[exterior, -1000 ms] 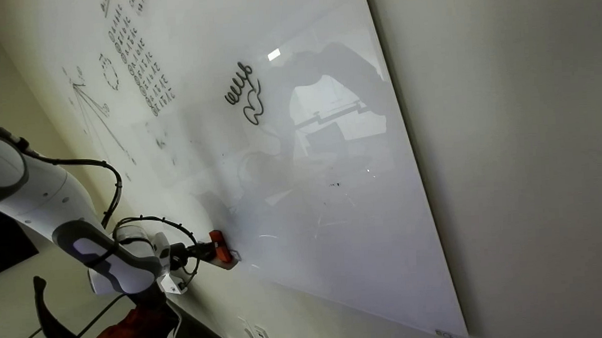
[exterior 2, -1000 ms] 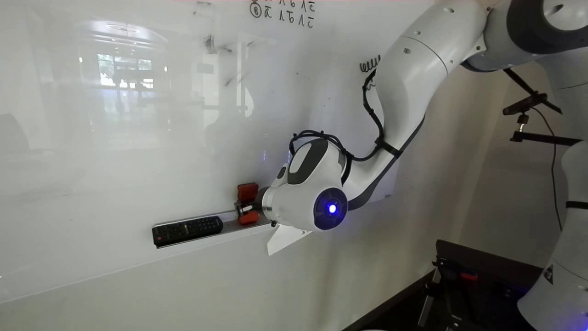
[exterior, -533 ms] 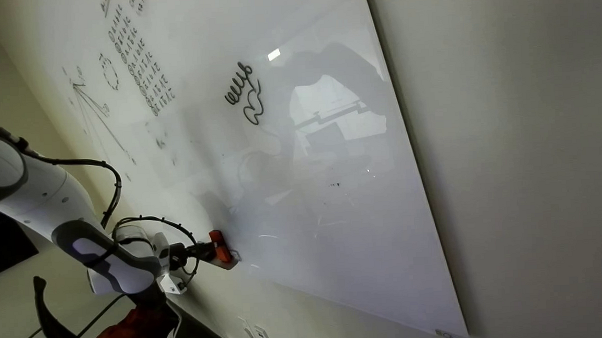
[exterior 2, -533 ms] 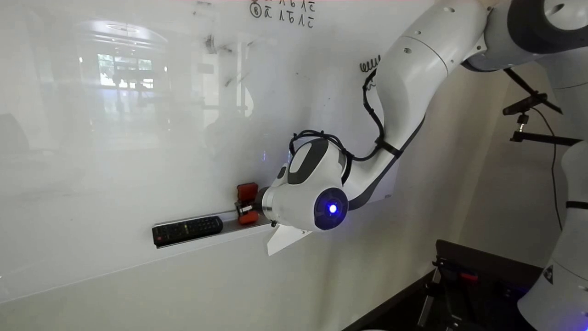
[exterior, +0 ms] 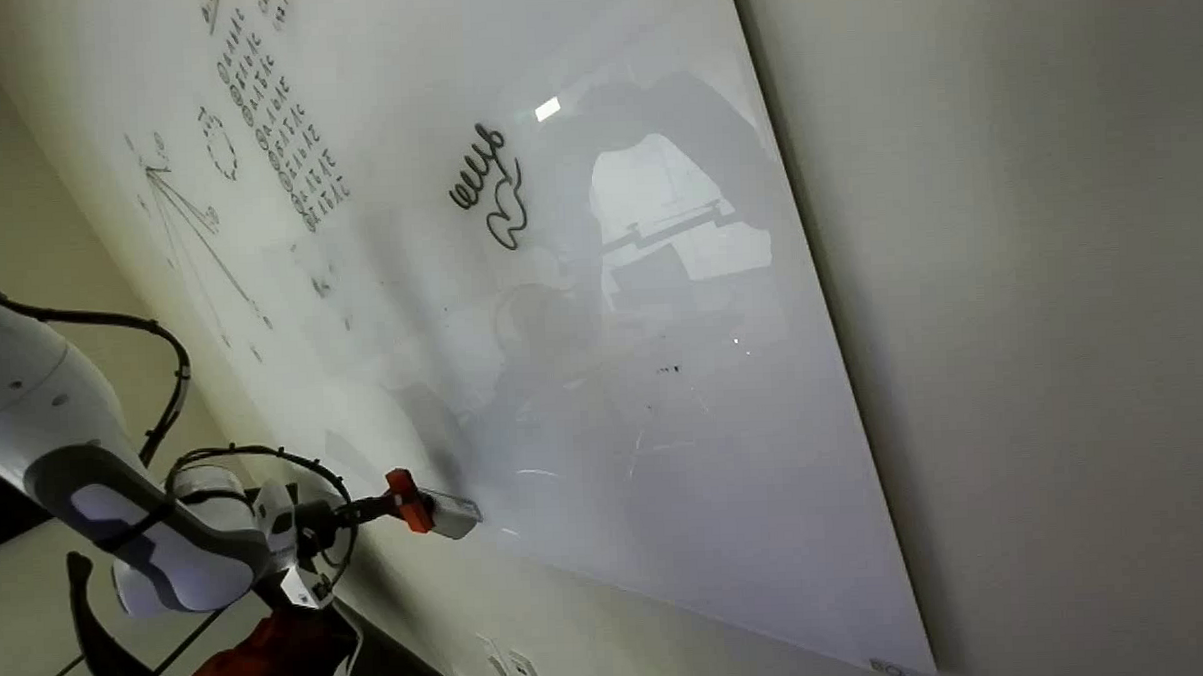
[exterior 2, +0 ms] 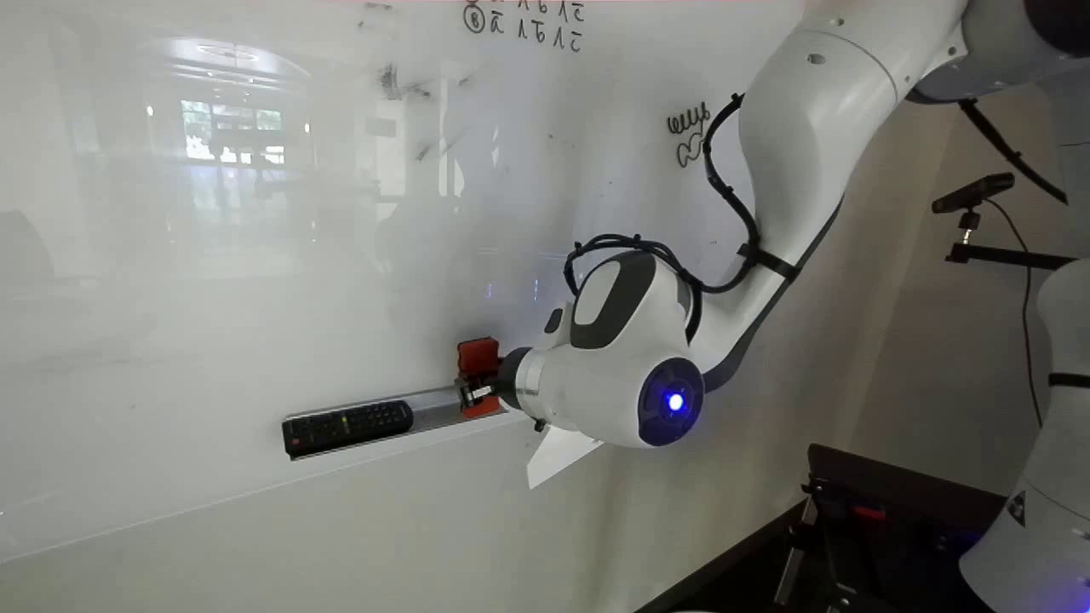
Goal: Erase the scribbles on the whiteboard with the duster
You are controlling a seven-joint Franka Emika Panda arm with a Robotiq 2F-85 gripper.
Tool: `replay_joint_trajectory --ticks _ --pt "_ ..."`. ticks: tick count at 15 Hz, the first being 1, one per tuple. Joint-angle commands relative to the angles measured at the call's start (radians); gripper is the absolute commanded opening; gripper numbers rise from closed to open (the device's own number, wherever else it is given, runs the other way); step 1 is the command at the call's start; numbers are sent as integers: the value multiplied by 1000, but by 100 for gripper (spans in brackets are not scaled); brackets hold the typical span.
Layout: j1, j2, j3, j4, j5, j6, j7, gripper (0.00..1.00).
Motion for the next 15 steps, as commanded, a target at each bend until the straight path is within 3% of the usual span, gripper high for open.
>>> replay_joint_trajectory --ticks 1,9,15 --pt "26 -162 15 -149 47 -88 10 30" --pt "15 -536 0 -324 150 -54 -142 30" --pt "16 -814 -96 -409 237 136 -429 30"
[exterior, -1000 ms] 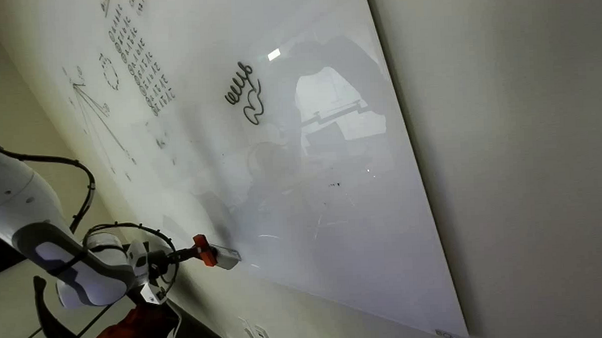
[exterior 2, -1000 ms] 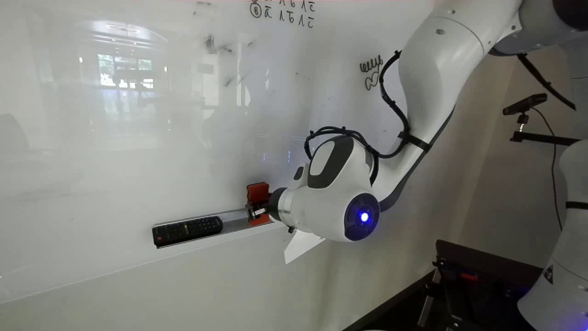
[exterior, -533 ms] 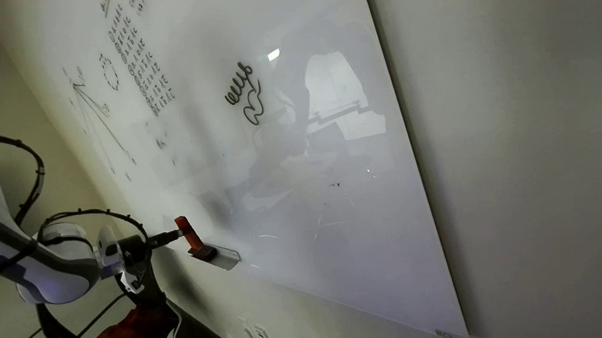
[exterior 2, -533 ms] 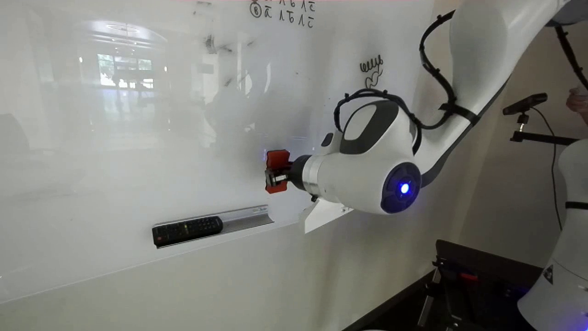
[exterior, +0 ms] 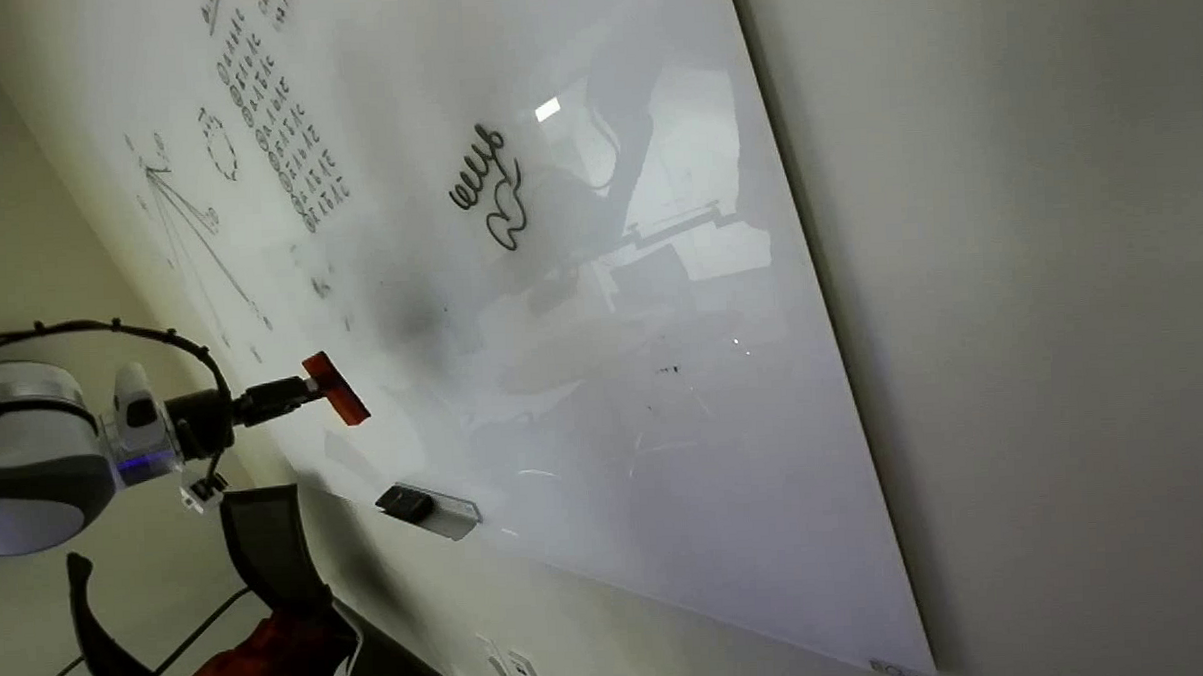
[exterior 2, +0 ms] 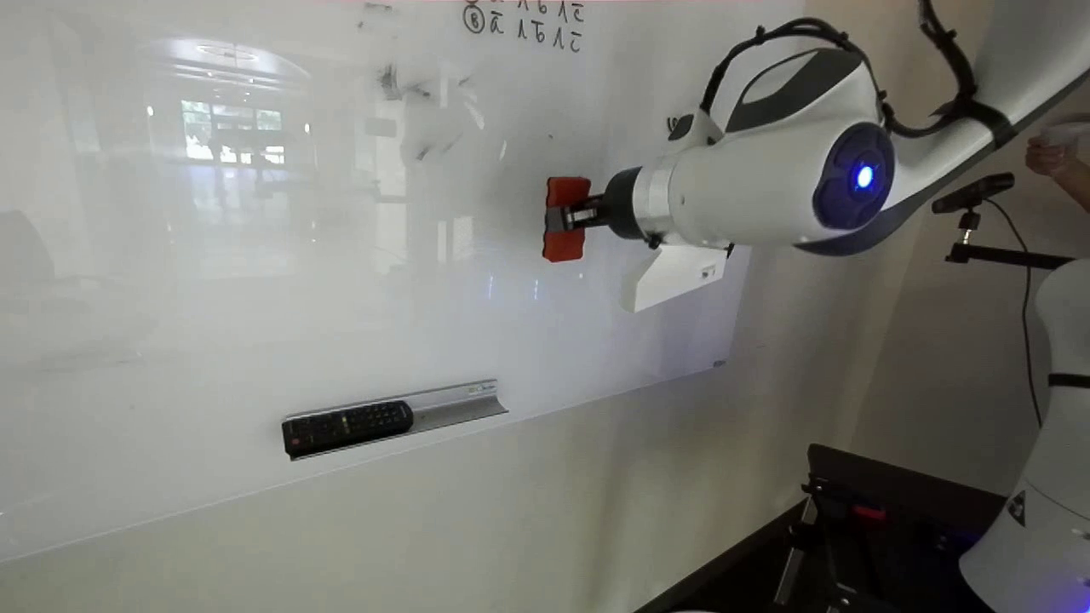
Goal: Erase the scribbles on the whiteboard with the duster
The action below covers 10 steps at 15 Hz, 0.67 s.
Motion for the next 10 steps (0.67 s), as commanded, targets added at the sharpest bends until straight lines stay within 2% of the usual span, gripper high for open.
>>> replay_joint_trajectory --ticks 1,3,4,5,9,10 --pt "-3 -182 -75 -78 65 136 -210 30" --pt "-3 -227 -109 -91 92 160 -300 30" --pt "3 -236 -106 -103 107 129 -301 30" --pt "7 -184 -106 -62 79 126 -258 55" --pt "9 -215 -113 -91 91 126 -277 55" --pt "9 -215 -113 -92 91 126 -277 30"
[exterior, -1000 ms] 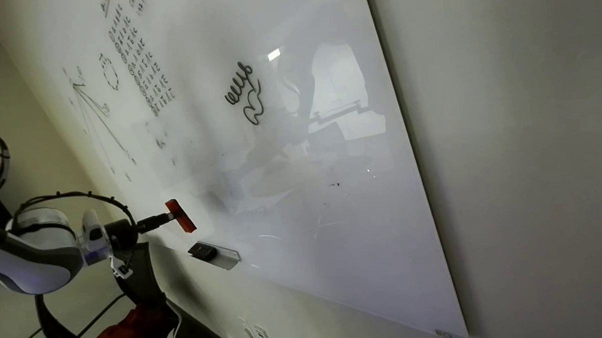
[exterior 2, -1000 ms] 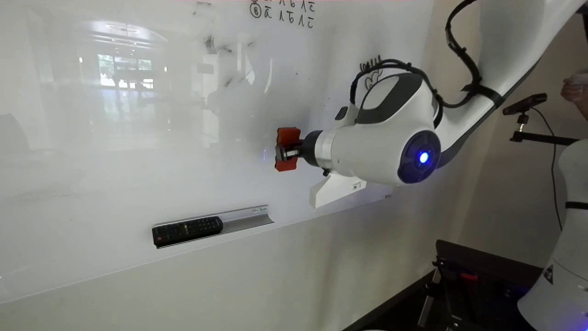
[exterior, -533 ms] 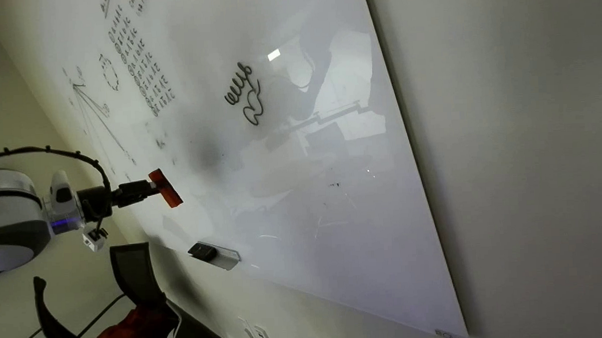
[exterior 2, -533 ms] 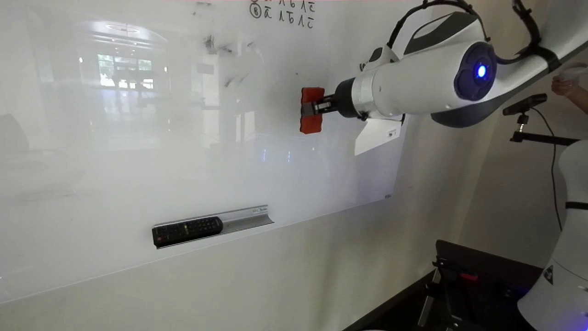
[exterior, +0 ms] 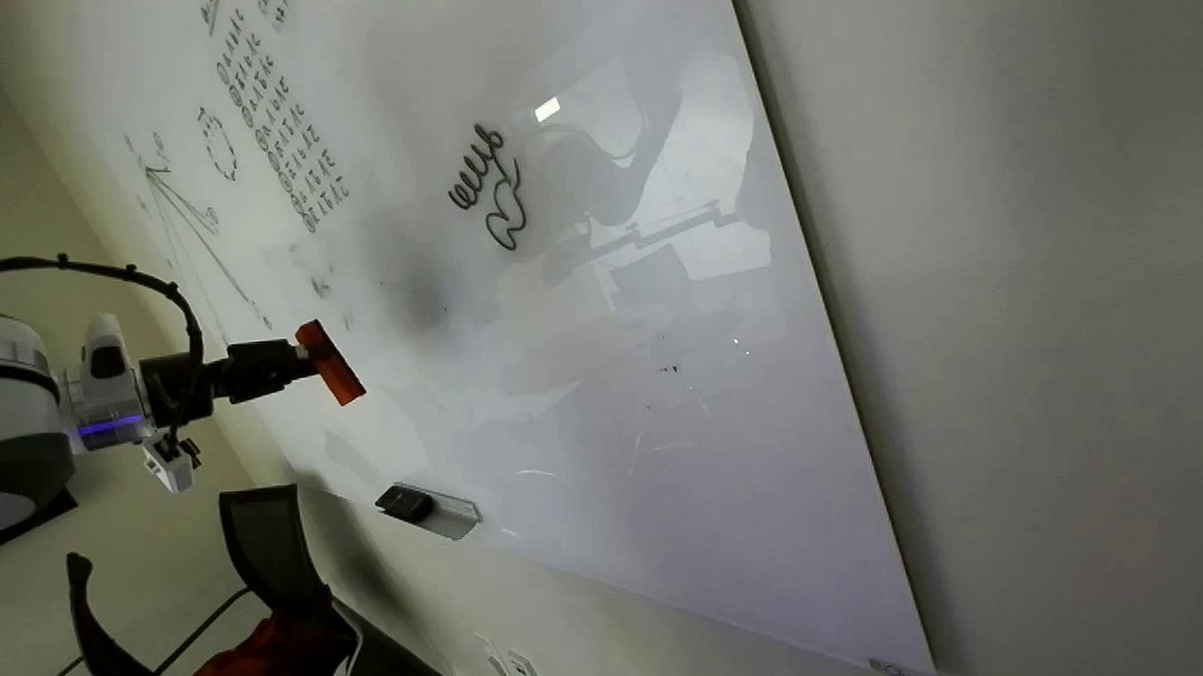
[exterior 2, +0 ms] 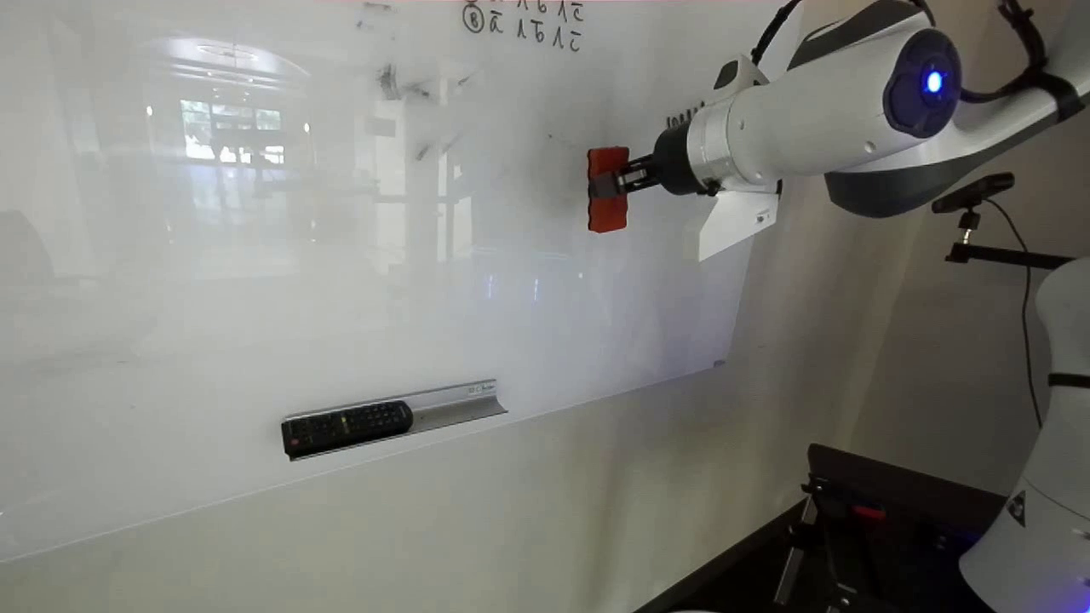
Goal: Erase the scribbles on the whiteboard with the duster
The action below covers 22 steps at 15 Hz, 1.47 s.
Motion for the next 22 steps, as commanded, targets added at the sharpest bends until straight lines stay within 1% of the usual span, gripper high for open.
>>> replay_joint_trajectory --ticks 1,3,5,8,9,10,12,14,15,16,17,19,21,22 --pt "2 -14 -29 6 28 30 -42 30" --pt "-15 -61 -81 7 66 92 -103 30" --pt "-30 -116 -136 5 142 154 -205 30" --pt "-58 -200 -200 13 282 204 -421 30" --pt "-37 -234 -237 17 326 186 -499 30" --pt "-74 -261 -222 24 383 189 -573 30" --pt "-100 -312 -224 37 454 169 -676 30" --pt "-141 -347 -219 57 504 161 -745 30" --pt "-161 -357 -227 65 518 174 -777 30" --pt "-186 -367 -218 69 518 178 -783 30" --pt "-191 -348 -201 54 523 196 -755 55" --pt "-212 -366 -204 58 524 194 -773 55" --pt "-213 -368 -204 58 524 194 -773 55" --pt "-213 -368 -203 58 524 194 -773 30"
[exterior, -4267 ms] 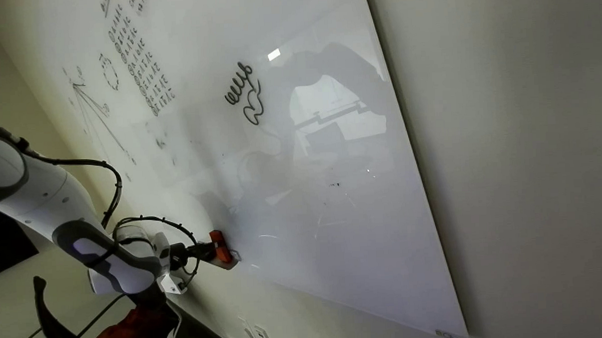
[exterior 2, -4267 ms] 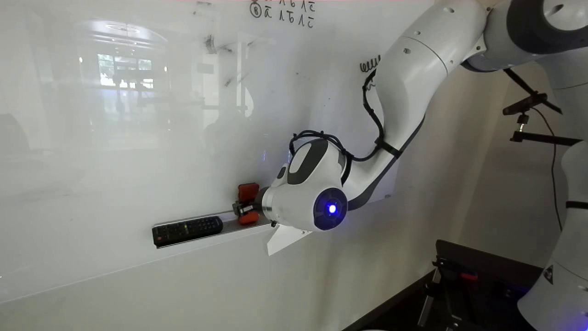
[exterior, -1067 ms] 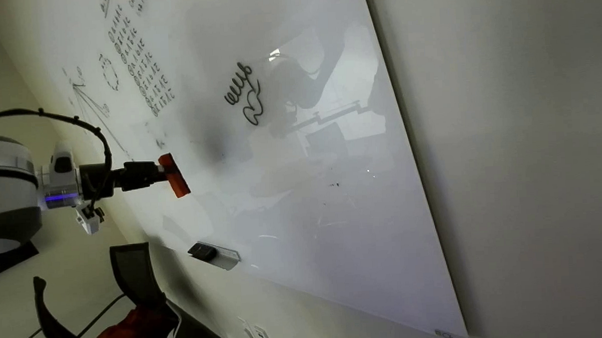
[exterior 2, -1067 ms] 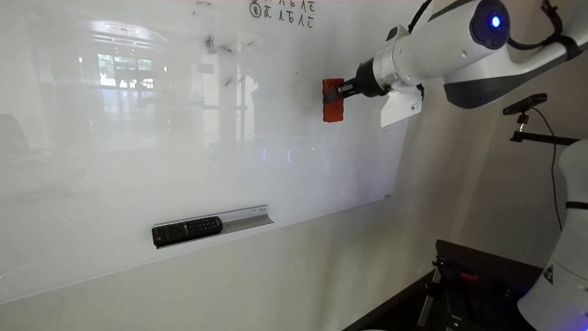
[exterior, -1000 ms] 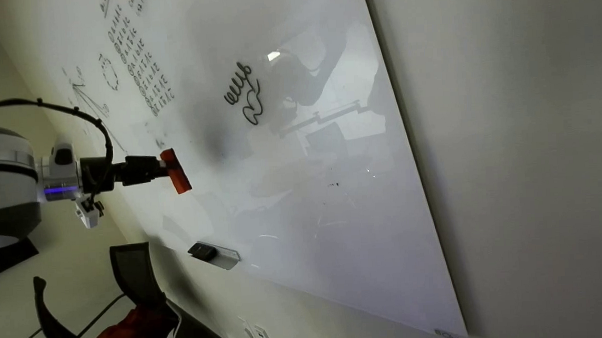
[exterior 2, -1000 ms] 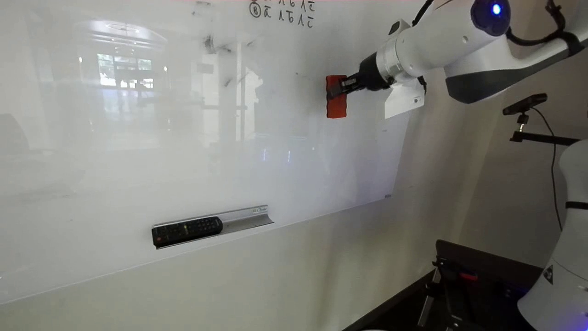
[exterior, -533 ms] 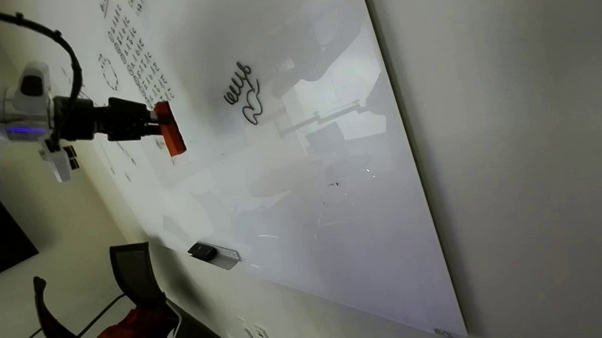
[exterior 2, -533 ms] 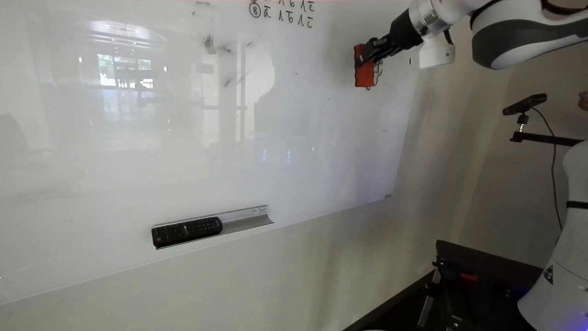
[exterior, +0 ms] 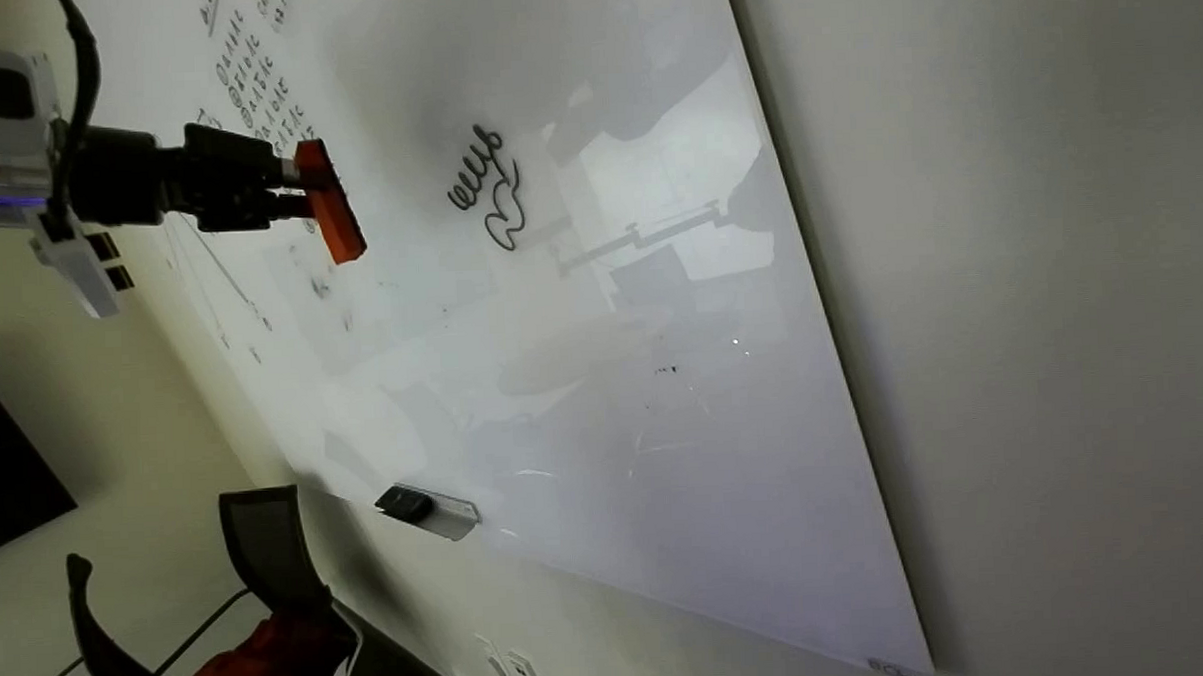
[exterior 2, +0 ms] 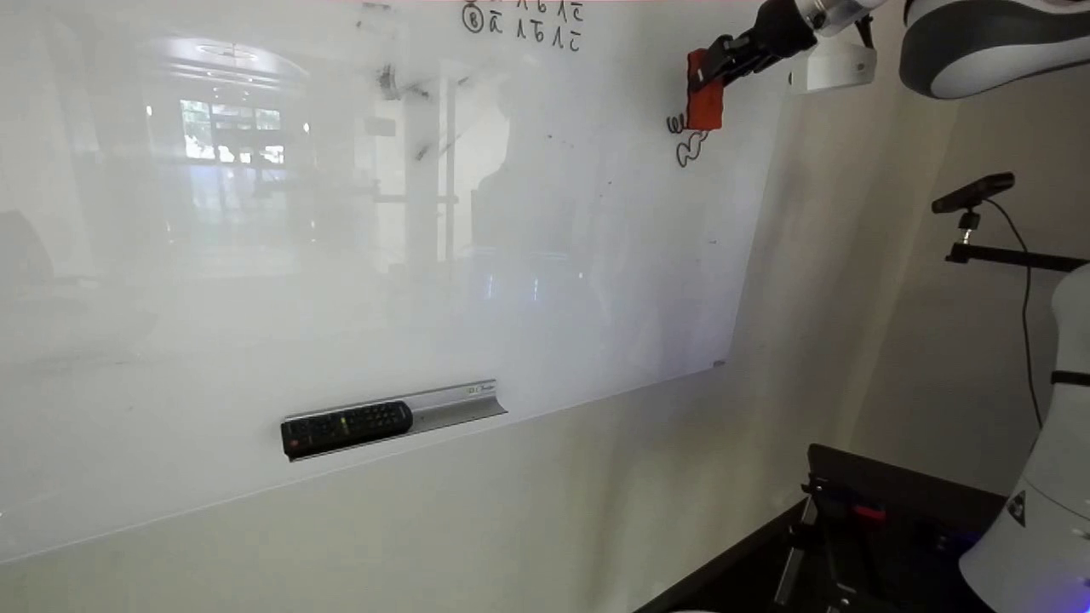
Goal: Erase the scribbles on the whiteboard with the duster
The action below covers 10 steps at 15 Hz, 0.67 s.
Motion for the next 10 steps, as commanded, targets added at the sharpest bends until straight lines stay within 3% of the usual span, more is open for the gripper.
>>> replay_joint_trajectory --ticks 1,6,10 --pt "-31 6 2 6 51 27 -53 30" --pt "-80 9 -66 11 119 89 -215 30" --pt "-193 40 -62 12 23 256 -198 30"
